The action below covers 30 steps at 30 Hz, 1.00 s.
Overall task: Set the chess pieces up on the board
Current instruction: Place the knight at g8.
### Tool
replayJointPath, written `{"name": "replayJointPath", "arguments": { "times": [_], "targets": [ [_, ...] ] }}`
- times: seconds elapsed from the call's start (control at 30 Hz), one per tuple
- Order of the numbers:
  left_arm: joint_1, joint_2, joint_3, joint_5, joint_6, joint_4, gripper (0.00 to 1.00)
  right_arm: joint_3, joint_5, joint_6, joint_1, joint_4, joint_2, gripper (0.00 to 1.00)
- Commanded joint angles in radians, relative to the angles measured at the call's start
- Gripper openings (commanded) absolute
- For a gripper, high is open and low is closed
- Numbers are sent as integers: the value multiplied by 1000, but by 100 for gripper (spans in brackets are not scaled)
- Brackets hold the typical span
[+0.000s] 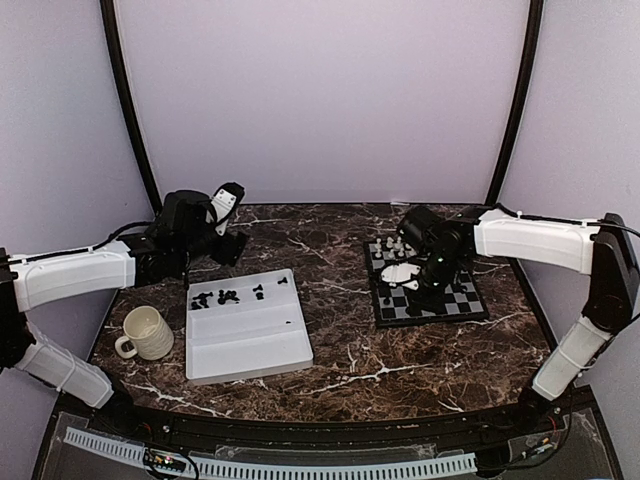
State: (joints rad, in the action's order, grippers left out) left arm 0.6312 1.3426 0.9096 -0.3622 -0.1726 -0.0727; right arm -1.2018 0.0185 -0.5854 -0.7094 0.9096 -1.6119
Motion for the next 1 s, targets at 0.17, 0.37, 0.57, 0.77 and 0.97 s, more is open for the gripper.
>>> {"name": "replayJointPath", "arguments": {
  "times": [0.17, 0.37, 0.57, 0.77, 0.97],
  "targets": [
    [-4, -39, 22, 43, -3, 23, 80, -15, 24, 27, 5, -85, -75, 0],
    [-4, -35, 26, 58, -8, 37, 80, -44, 30, 49, 18, -85, -127, 0],
    [-4, -29, 35, 59, -9, 50, 80, -54, 36, 56, 25, -86, -155, 1],
    [-4, -23, 48, 81, 1, 66, 79, -80, 28, 70, 28, -77, -180, 3],
    [-4, -19, 55, 93, 7, 89, 79, -95, 52, 72, 31, -69, -202, 5]
  ]
}}
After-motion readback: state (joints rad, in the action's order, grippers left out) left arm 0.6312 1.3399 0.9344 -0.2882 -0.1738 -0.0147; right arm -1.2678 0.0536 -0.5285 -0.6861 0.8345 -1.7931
